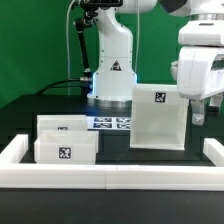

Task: Assemble drawer

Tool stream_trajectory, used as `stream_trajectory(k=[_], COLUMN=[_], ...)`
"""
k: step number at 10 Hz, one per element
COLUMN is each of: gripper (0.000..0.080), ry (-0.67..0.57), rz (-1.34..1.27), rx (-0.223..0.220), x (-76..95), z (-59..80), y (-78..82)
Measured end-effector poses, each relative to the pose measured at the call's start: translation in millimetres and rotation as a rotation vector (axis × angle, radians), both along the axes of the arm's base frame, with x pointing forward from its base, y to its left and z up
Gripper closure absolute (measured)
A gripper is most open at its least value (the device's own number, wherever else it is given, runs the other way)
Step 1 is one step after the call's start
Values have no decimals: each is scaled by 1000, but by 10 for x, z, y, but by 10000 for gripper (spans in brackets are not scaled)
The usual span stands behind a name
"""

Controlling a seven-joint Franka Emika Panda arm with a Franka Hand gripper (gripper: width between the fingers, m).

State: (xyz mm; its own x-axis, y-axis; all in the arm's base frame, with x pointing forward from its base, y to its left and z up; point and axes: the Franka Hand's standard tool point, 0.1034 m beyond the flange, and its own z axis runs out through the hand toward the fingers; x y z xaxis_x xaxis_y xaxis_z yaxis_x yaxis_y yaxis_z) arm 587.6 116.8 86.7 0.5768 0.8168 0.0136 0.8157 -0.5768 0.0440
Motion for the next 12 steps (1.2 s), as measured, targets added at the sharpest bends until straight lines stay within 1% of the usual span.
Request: stream_trajectory(k=[1, 5, 7, 8, 12], gripper=[150, 150, 150, 150, 150], ry=[-6, -6, -17, -19, -15], rz=[-2, -17, -153, -216, -431], rx=[-8, -7, -1, 2, 17], x=[4, 4, -25, -73, -100], z=[-3, 6, 92, 107, 95], y=[0, 0, -7, -14, -3])
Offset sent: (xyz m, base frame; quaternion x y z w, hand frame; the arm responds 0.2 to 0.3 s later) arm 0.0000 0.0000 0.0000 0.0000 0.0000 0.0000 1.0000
